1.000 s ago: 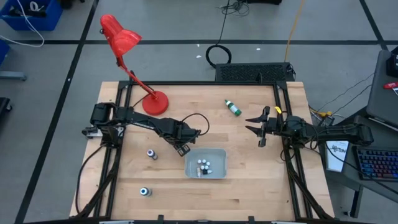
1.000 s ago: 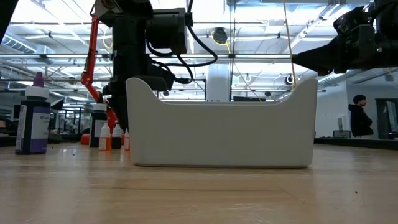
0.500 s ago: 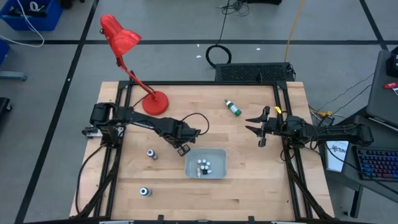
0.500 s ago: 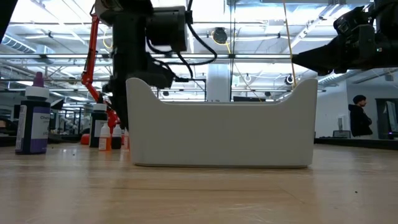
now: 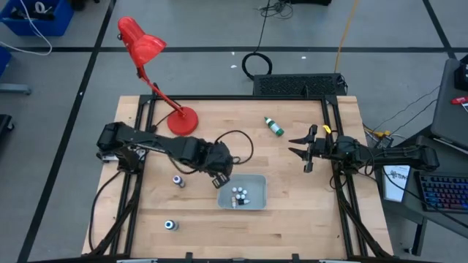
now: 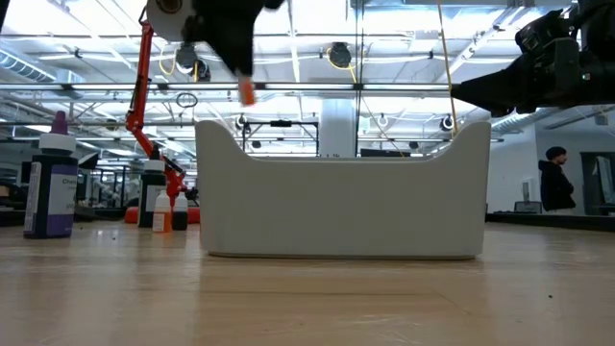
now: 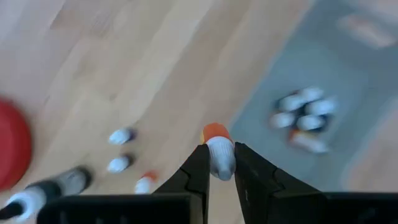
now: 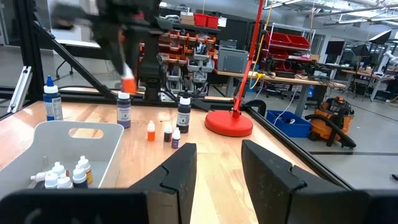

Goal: Pick & Place food coloring
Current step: Put the small orange food coloring bottle into the gray bin

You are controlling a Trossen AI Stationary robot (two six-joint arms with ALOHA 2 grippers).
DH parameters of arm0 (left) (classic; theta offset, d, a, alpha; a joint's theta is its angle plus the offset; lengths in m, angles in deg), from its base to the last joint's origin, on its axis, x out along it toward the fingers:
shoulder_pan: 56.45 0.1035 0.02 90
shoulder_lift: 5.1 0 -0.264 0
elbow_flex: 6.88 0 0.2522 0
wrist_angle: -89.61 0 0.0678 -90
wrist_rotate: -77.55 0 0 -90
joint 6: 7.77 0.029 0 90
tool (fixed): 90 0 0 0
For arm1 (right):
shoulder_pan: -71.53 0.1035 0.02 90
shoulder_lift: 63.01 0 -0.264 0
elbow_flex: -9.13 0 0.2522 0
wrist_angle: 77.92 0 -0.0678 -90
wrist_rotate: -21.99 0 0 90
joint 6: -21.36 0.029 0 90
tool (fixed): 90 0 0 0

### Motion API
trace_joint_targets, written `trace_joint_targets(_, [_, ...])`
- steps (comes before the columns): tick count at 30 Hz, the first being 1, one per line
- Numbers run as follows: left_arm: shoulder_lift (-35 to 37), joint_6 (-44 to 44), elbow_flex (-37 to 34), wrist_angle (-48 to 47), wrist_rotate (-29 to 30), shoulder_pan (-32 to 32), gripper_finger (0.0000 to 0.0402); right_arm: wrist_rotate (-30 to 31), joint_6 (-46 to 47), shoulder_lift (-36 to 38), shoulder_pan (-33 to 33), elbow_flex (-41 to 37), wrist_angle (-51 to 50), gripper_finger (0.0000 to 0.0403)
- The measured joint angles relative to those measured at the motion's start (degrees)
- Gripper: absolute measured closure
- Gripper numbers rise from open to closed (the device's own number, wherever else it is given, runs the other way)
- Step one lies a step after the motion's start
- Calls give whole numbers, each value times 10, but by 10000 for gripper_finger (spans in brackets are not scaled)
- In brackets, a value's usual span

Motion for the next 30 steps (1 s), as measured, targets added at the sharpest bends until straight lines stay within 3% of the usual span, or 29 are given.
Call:
trace_joint_targets(10, [-29, 20, 5, 66, -29, -40, 348, 0, 0, 0, 0, 0, 0, 287])
trace_joint_targets(17, [-98, 59, 10, 98, -100, -34, 348, 0, 0, 0, 0, 0, 0, 287])
trace_joint_targets(30, [-184, 78, 14, 96, -136, -7, 348, 0, 0, 0, 0, 0, 0, 287])
